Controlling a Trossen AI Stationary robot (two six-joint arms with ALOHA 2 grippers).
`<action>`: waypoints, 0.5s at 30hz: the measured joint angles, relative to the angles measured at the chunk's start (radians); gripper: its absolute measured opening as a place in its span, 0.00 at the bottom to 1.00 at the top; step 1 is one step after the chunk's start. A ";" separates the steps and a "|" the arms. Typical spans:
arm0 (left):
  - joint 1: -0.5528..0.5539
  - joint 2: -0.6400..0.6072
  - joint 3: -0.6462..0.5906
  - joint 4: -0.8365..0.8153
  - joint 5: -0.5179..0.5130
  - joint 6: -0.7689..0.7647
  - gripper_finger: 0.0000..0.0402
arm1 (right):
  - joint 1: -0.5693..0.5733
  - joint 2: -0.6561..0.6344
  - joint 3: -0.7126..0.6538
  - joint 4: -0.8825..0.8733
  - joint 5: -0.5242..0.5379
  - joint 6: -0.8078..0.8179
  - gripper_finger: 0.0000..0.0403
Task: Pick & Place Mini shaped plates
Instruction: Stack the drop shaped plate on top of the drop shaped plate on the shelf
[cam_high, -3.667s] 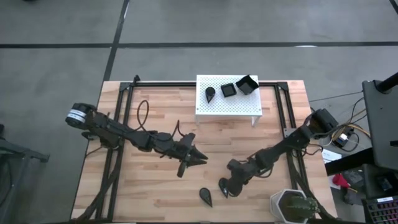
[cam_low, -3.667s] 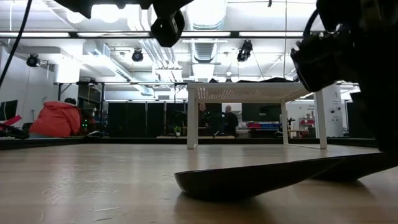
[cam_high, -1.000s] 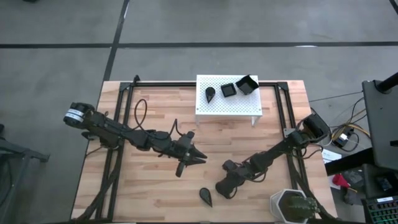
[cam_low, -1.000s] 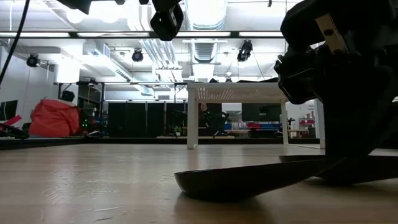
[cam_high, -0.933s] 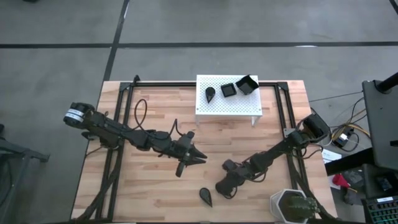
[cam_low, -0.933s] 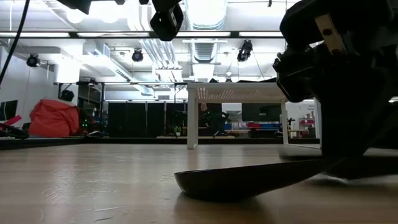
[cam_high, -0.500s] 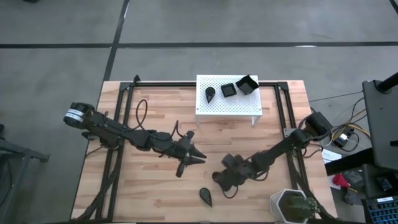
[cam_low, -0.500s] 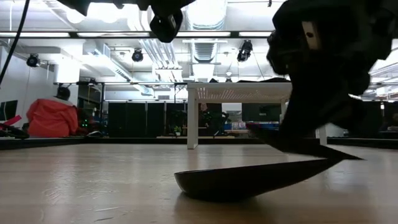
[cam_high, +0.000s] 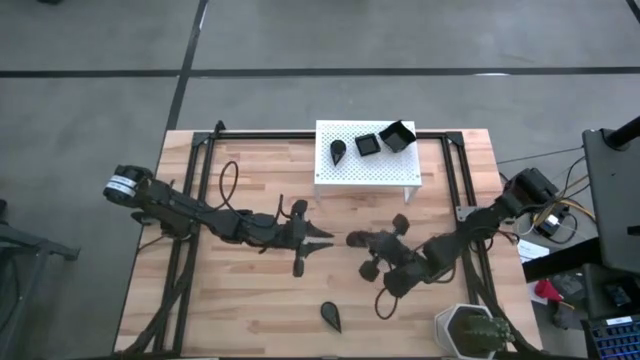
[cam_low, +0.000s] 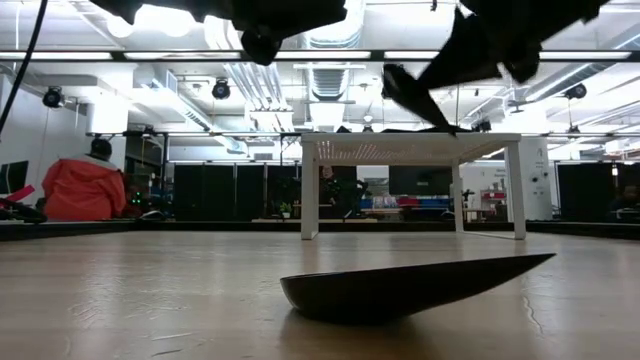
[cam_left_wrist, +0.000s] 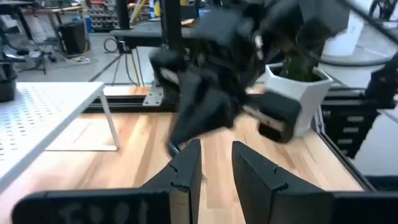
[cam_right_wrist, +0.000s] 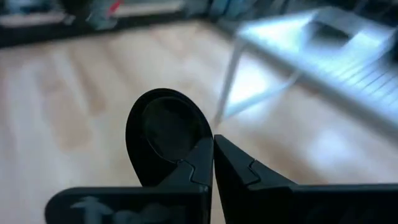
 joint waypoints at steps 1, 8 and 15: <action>0.000 0.005 0.000 0.006 -0.004 0.006 0.21 | 0.005 -0.004 0.003 0.000 0.049 -0.023 0.02; 0.000 0.016 0.000 0.112 -0.070 0.049 0.21 | 0.013 -0.006 0.039 0.000 0.341 -0.145 0.02; 0.022 0.017 0.005 0.192 -0.072 0.051 0.21 | 0.013 -0.006 0.100 0.000 0.509 -0.288 0.02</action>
